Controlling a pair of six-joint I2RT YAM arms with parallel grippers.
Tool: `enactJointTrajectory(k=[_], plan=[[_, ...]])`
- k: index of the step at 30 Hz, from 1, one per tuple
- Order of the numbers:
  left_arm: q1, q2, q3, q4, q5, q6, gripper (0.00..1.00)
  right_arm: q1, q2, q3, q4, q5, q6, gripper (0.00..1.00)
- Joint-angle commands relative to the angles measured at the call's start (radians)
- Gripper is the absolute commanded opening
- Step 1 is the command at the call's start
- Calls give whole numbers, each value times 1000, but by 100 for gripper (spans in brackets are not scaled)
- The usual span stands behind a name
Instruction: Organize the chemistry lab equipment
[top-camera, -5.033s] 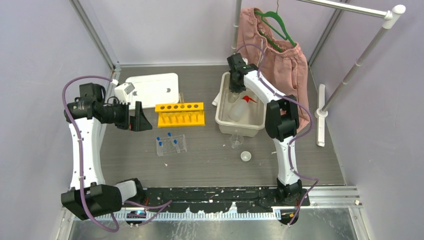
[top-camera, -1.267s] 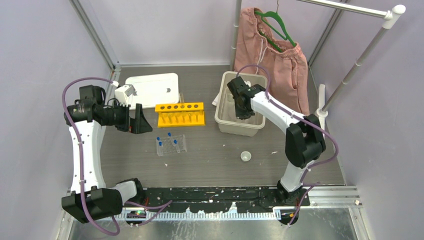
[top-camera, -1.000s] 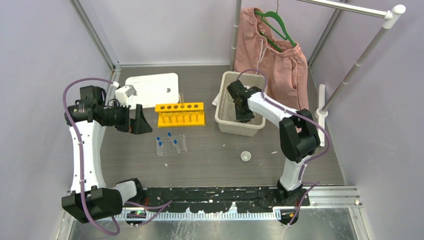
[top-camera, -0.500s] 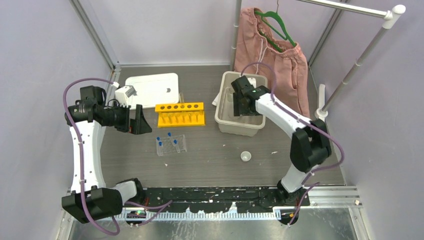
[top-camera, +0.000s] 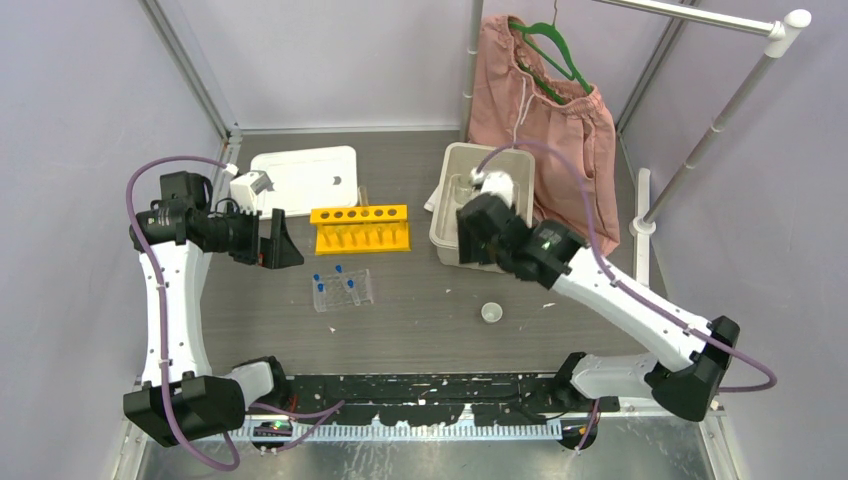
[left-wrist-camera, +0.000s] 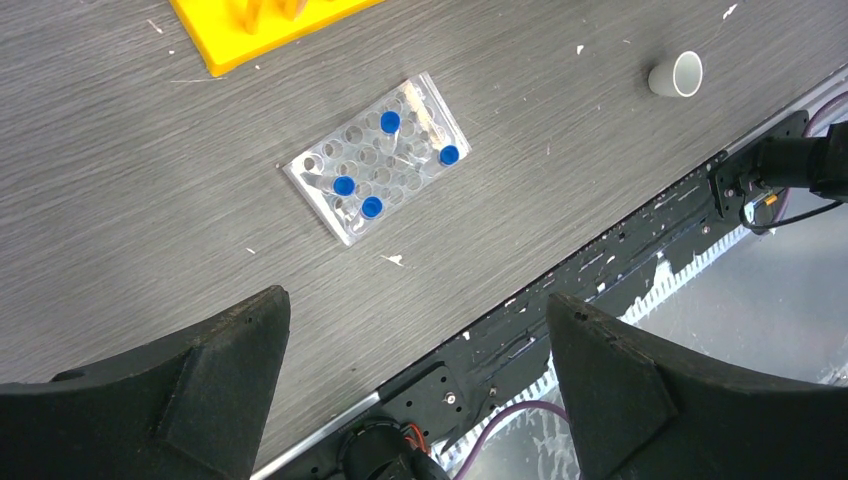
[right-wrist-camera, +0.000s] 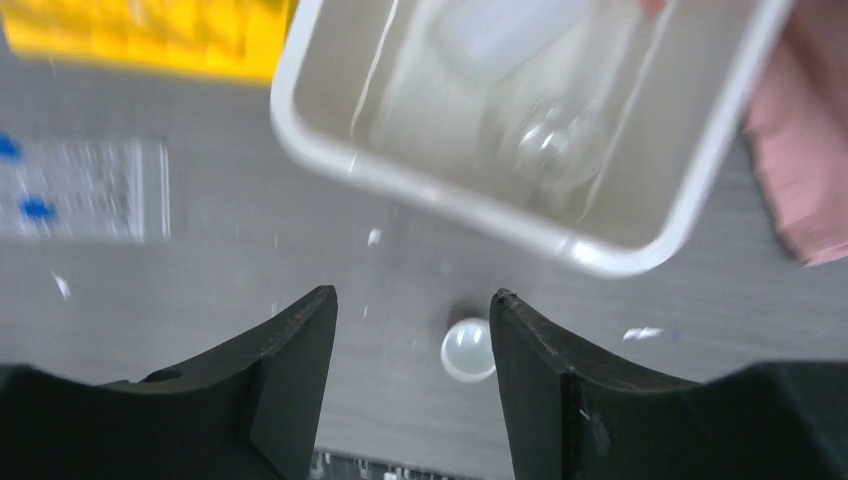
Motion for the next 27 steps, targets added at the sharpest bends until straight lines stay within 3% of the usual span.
enactJointTrajectory(k=[1,9,19,24,27], plan=[[-1,-9,22,34,7,-3,99,165,-15,-167,-49,11,172,63],[-1,-10,31,20,7,1,99,252,6,-416,83,10,293,61],[-2,-11,41,4,0,9,99,252,89,-551,229,72,287,53],[-1,-7,42,4,4,3,99,250,128,-583,290,79,279,43],[-1,-6,38,4,5,2,99,251,158,-596,305,79,283,31]])
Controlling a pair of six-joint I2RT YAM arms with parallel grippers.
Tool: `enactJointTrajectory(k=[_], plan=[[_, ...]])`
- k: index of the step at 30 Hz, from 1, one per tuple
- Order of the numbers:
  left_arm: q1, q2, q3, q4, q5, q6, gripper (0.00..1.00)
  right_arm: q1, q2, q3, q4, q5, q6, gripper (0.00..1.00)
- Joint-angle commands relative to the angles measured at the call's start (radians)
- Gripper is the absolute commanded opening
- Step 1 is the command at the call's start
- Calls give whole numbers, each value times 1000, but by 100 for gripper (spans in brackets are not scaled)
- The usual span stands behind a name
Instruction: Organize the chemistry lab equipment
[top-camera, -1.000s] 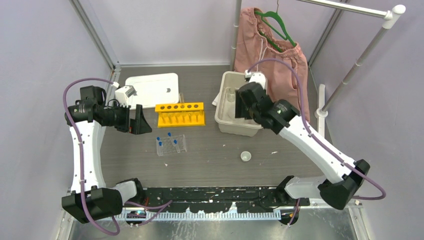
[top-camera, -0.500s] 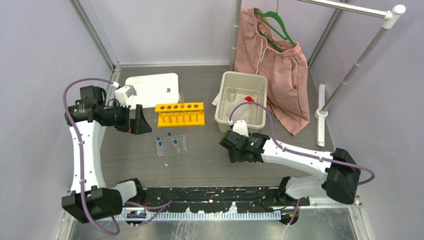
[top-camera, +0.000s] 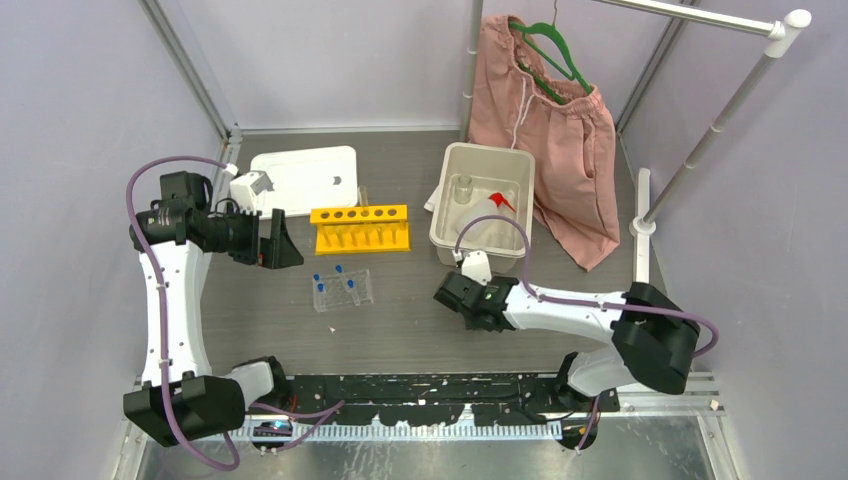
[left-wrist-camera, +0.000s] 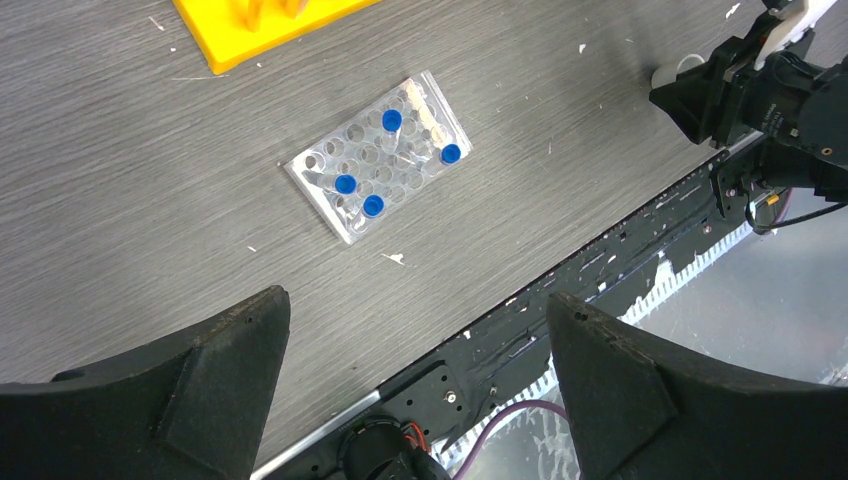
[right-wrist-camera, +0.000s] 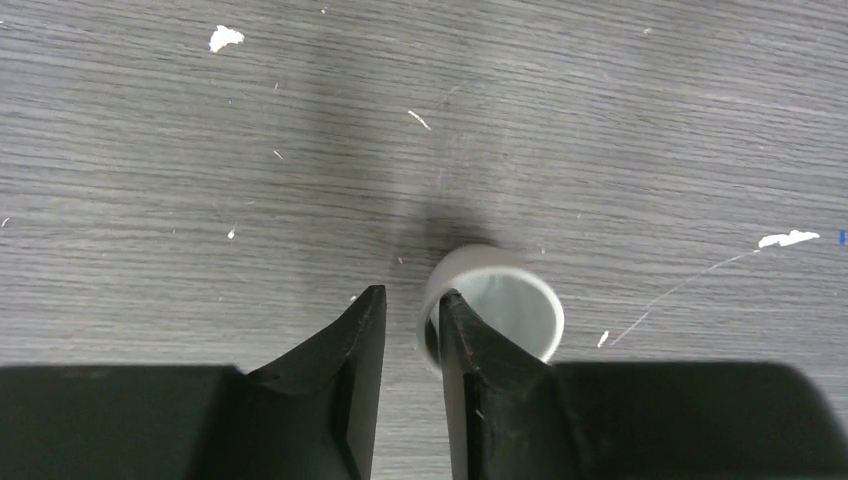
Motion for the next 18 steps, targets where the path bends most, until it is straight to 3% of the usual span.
enactJointTrajectory(k=[1,6,11,18], plan=[[-1,-7,39,5,8,2,99,6,28,-15,77,46,23,27],[-1,-6,35,9,8,1,99,5,-14,-10,50,27,20,1],[-2,3,37,15,18,-7,99,6,-144,152,-78,-84,-38,1],[-1,10,36,24,23,-17,99,-58,-150,616,-311,-119,-176,1]])
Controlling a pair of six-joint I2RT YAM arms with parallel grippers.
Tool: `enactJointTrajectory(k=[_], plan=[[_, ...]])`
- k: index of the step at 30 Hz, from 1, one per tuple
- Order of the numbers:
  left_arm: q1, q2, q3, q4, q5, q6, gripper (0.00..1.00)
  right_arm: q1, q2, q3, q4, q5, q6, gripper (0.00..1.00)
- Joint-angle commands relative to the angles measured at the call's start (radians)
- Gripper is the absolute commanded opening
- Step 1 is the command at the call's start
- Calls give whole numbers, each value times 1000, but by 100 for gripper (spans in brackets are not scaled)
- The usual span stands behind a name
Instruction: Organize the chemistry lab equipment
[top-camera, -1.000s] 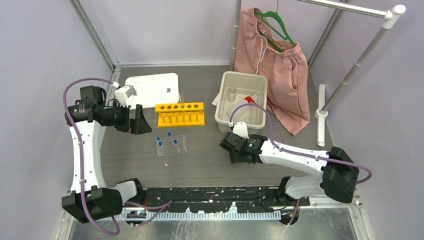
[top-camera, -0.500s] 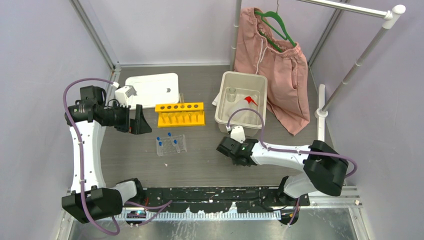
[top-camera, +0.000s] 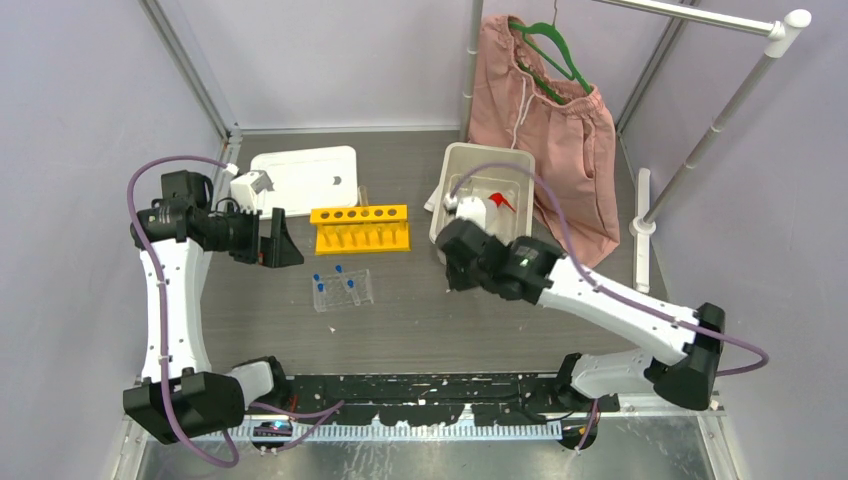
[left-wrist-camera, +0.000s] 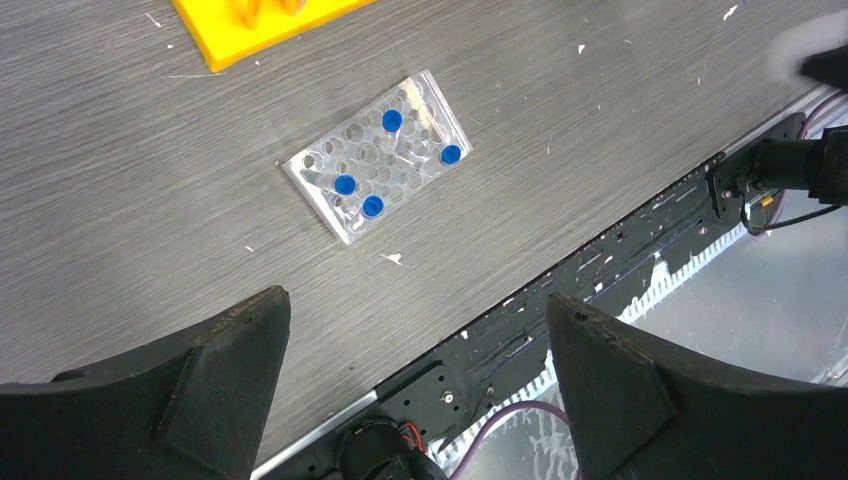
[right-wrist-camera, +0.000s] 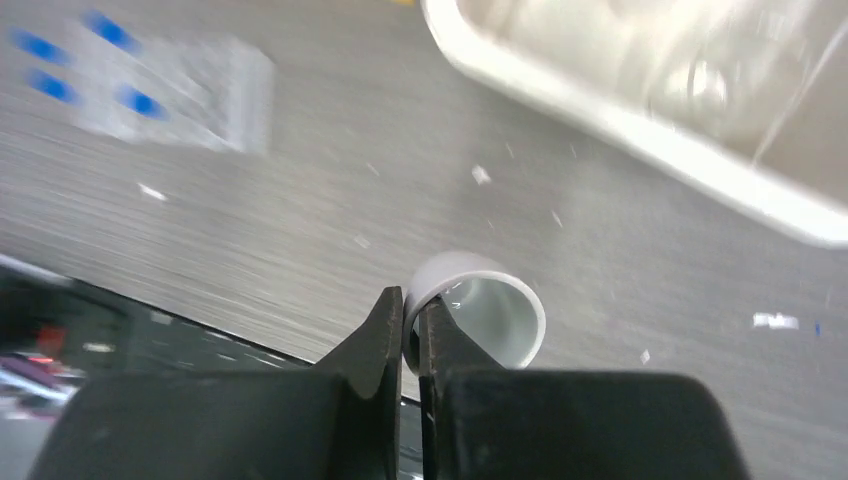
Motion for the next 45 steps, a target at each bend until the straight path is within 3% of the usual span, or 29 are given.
enactJointTrajectory(k=[1,7,11,21,39,42,45], plan=[[-2,-1,34,23,21,-12,99,-82,-14,290,-119,-29,-120,1],[-1,-9,23,20,15,-10,99,-333,121,444,-76,-150,-216,1],[-2,-14,8,26,-3,-7,100,-408,257,478,-28,-196,-236,1],[-2,35,-41,110,-87,-51,100,-456,518,494,45,-228,-247,1],[-1,113,-110,229,-150,-69,99,-461,684,419,182,-316,-211,1],[-1,120,-110,242,-170,-77,100,-460,693,405,197,-310,-207,7],[-2,148,-94,235,-166,-81,100,-460,687,393,207,-311,-198,26]])
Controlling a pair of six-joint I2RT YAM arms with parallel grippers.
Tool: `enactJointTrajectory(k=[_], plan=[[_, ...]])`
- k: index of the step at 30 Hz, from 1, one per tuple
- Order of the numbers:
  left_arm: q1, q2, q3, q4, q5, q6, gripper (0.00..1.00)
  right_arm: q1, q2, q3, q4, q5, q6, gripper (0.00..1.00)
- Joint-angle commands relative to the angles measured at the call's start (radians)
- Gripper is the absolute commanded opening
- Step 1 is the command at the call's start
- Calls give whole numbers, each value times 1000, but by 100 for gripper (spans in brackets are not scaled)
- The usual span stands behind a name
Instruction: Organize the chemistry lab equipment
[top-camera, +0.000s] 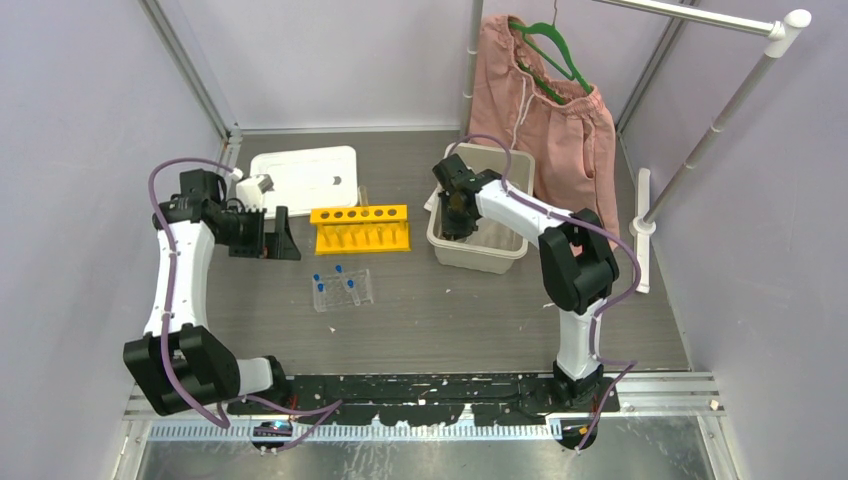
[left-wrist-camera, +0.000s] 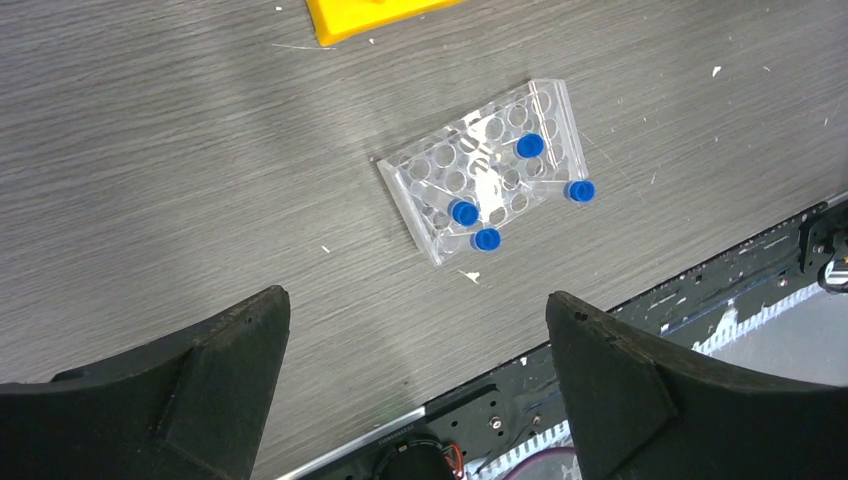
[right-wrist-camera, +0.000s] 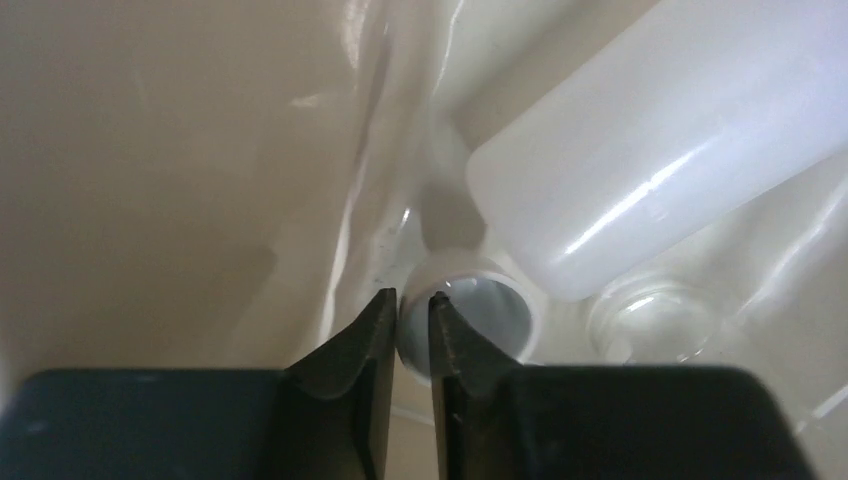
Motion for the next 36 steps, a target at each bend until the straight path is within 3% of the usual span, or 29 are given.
enactJointTrajectory(k=[1,8,10,11,12,17,23,31,36], plan=[[-1,32,28,39,-5,-18,100,-4,-20,0,63,-10,17,32],[0,104,75,160,-54,-160,99,-4,-153,35,37,29,17,58],[-1,130,94,206,-77,-200,97,-4,-205,47,25,37,18,72],[-1,145,108,222,-85,-217,96,-4,-228,54,16,40,17,97],[-3,164,124,238,-97,-232,95,-3,-249,62,4,43,17,99],[-3,282,202,334,-231,-334,92,-3,-336,61,-37,24,36,100],[-4,423,281,430,-395,-424,84,8,-441,-53,-7,26,52,100],[-3,542,330,504,-597,-448,80,43,-400,-173,15,59,75,100],[-3,588,330,535,-681,-451,78,55,-412,-246,31,37,88,89]])
